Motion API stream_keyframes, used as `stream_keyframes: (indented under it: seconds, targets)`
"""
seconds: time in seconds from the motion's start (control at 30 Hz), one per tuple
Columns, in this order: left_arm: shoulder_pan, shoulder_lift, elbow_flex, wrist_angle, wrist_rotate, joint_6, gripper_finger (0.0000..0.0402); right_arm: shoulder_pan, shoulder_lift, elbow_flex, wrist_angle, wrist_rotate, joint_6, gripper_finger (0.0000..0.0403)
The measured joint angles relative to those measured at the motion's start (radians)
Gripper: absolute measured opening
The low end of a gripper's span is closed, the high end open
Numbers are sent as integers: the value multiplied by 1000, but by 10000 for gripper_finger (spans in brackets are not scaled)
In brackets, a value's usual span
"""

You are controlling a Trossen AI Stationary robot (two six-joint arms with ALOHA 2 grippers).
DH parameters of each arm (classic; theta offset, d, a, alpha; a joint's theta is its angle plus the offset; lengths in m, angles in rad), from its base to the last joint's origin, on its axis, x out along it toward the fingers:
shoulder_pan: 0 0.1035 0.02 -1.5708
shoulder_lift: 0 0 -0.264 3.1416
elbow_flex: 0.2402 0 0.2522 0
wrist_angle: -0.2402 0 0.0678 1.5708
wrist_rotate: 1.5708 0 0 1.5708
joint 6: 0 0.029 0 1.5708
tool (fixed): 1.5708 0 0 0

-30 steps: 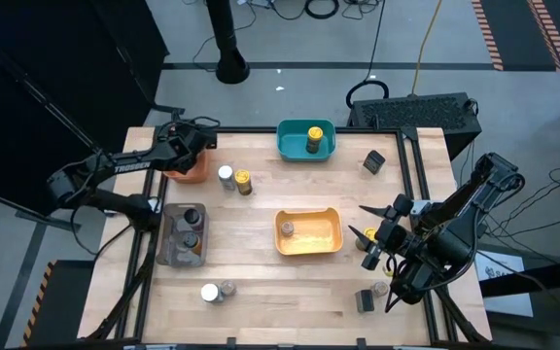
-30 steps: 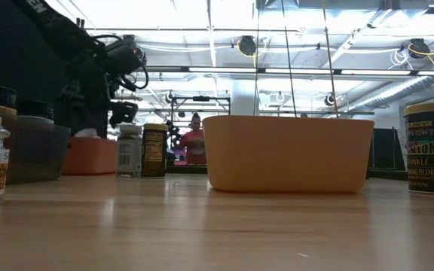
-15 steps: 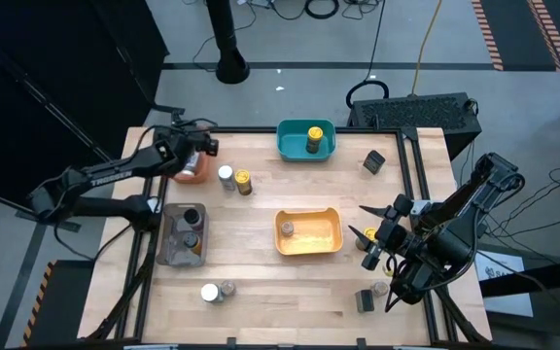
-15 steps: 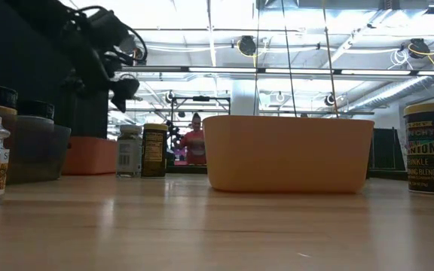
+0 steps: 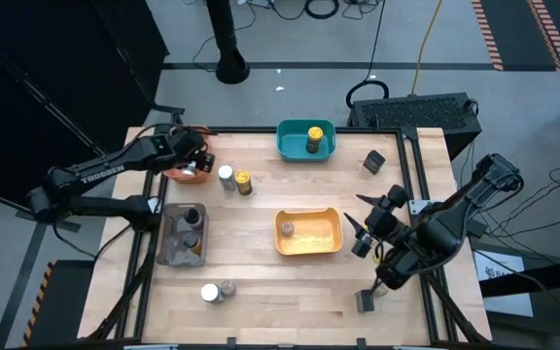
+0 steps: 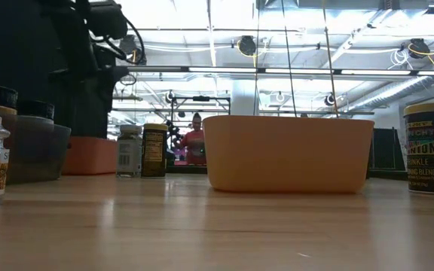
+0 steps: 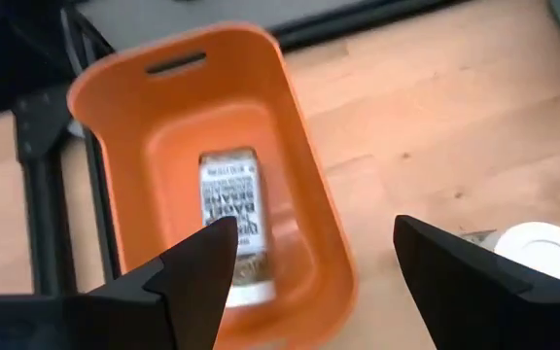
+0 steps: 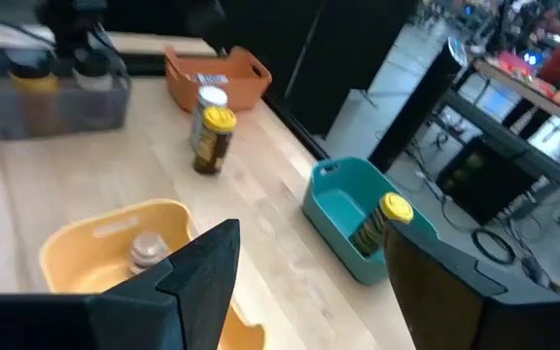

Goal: Sort spices by type
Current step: Put the bottom right white spice bottle into the orange bin

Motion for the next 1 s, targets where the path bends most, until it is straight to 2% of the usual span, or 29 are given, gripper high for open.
stream_keyframes:
  seconds: [0.23,0.43,0.7,0.83,1.0]
  targets:
    - [46,143,71,-136,16,15,283,-65,0,0,4,-62,-55,238]
    - [139,244,91,-119,23,102,283,-69,0,0,4,-65,-62,238]
    - [267,312,91,-94,125,193,283,-68,0,0,4,-92,-70,238]
    - [299,329,91,-45,222,253,283,-68,0,0,4,-92,-70,238]
    - [326,355,91,-45,222,261,283,-68,0,0,4,-94,-70,238]
